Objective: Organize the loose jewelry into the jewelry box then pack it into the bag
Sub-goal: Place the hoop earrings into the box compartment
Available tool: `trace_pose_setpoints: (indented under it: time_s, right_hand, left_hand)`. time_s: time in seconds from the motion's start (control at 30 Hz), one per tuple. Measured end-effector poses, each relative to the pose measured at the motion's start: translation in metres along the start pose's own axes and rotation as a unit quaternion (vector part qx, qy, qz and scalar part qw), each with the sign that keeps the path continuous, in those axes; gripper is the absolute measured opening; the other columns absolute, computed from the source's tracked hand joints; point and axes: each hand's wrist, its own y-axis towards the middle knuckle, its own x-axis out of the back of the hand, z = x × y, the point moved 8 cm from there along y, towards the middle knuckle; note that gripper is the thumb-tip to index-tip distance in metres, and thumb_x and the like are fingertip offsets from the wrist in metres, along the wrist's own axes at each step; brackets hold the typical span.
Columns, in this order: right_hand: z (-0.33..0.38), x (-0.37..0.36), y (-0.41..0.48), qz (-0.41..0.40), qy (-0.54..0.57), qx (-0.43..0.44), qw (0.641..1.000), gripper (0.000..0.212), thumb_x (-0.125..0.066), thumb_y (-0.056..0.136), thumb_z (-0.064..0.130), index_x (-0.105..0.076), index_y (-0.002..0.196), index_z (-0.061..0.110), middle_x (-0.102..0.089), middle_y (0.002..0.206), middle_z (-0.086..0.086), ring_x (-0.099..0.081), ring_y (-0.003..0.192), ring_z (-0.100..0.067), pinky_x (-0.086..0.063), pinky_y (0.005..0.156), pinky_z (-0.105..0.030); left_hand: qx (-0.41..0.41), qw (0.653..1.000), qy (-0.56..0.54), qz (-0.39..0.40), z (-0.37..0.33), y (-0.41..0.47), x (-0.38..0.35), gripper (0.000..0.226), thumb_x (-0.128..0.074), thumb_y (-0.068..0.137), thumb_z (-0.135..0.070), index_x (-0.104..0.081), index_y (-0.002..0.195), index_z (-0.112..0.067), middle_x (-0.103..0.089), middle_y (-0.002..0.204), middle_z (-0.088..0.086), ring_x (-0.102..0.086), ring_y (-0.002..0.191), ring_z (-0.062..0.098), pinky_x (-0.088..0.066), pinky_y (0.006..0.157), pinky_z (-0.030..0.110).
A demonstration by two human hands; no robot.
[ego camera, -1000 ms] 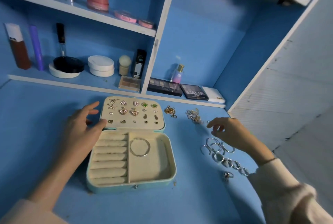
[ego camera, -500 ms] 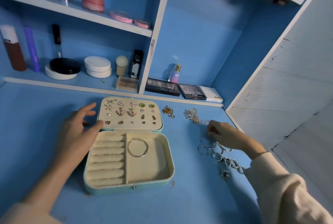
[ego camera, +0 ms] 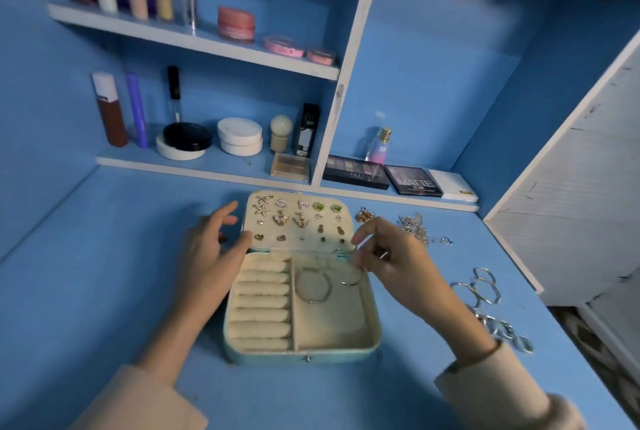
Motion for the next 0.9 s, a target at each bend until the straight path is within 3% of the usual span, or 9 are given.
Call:
trace_pose_setpoints:
  time_s: [0.1,0.27,0.4,0.5,0.6,0.77,0.83,0.9]
  right_hand:
    - [0.008,-0.030,-0.003,0.005,-0.017,0.010,1.000,0.025,-0.058,0.085,0.003,-0.052,0.078,0.026,-0.065,0.066,-0.009,-0.049,0.055,-0.016,-0.039,0.054,-0.024]
    - [0.014,-0.046,-0.003,-0.025,-0.110,0.055,0.992,0.015,-0.055,0.080,0.000,-0.054,0.087,0.014,-0.059,0.072,-0.006,-0.051,0.067,-0.028,-0.040,0.060,-0.035]
    - [0.011,-0.050,-0.004,-0.035,-0.120,0.062,0.990,0.009,-0.055,0.083,0.007,-0.051,0.089,0.013,-0.058,0.077,-0.009,-0.051,0.071,-0.029,-0.044,0.064,-0.039]
    - [0.012,-0.046,-0.004,-0.048,-0.118,0.075,0.989,0.008,-0.061,0.085,0.016,-0.053,0.087,0.014,-0.055,0.074,-0.004,-0.050,0.068,-0.023,-0.043,0.062,-0.035]
    - [0.010,-0.022,-0.003,-0.082,-0.102,0.085,0.988,0.010,-0.067,0.082,0.018,-0.057,0.081,0.018,-0.055,0.071,0.002,-0.049,0.064,-0.011,-0.038,0.057,-0.020]
    - [-0.029,0.041,0.007,-0.035,-0.147,0.032,0.988,0.015,-0.069,0.082,0.014,-0.062,0.078,0.026,-0.062,0.076,0.004,-0.053,0.069,-0.007,-0.037,0.060,-0.014]
    - [-0.056,0.064,0.010,0.006,-0.177,-0.012,0.984,0.017,-0.069,0.082,0.014,-0.063,0.077,0.030,-0.064,0.078,0.006,-0.055,0.071,-0.009,-0.038,0.062,-0.011]
    - [-0.083,0.085,0.010,0.044,-0.213,-0.061,0.974,0.018,-0.069,0.082,0.016,-0.062,0.078,0.033,-0.063,0.078,0.008,-0.058,0.074,-0.013,-0.042,0.065,-0.016]
  left_hand:
    - [0.000,1.000,-0.011,-0.009,-0.002,-0.002,0.003,0.040,-0.064,0.087,-0.015,-0.056,0.126,-0.023,-0.057,0.109,-0.005,-0.052,0.099,0.016,-0.032,0.080,0.023]
    - [-0.015,0.999,-0.032,-0.020,-0.005,-0.003,0.008,0.035,-0.063,0.087,-0.011,-0.058,0.121,-0.019,-0.059,0.103,-0.005,-0.053,0.089,0.006,-0.035,0.073,0.012]
    - [-0.021,0.999,-0.025,-0.020,-0.008,-0.005,0.010,0.034,-0.063,0.087,-0.009,-0.059,0.120,-0.018,-0.060,0.104,-0.003,-0.052,0.087,0.000,-0.036,0.076,0.019]
    - [-0.019,0.999,-0.027,-0.021,-0.009,-0.005,0.011,0.034,-0.063,0.087,-0.010,-0.059,0.119,-0.019,-0.059,0.103,-0.004,-0.053,0.087,0.000,-0.036,0.074,0.011]
    - [-0.016,0.999,-0.033,-0.023,-0.008,-0.004,0.012,0.033,-0.063,0.087,-0.009,-0.059,0.119,-0.018,-0.059,0.103,-0.004,-0.053,0.087,0.001,-0.037,0.074,0.011]
    - [-0.015,0.999,-0.040,-0.018,-0.006,-0.003,0.011,0.033,-0.062,0.088,-0.009,-0.059,0.119,-0.021,-0.059,0.107,-0.001,-0.052,0.087,0.000,-0.037,0.074,0.011]
    - [-0.018,0.999,-0.041,-0.011,-0.006,-0.002,0.009,0.034,-0.061,0.089,-0.009,-0.058,0.121,-0.019,-0.059,0.109,-0.001,-0.053,0.087,0.004,-0.038,0.076,0.017]
    - [-0.019,0.999,-0.039,-0.006,-0.005,-0.002,0.008,0.036,-0.061,0.089,-0.009,-0.057,0.123,-0.018,-0.059,0.111,0.000,-0.053,0.089,0.012,-0.037,0.079,0.025]
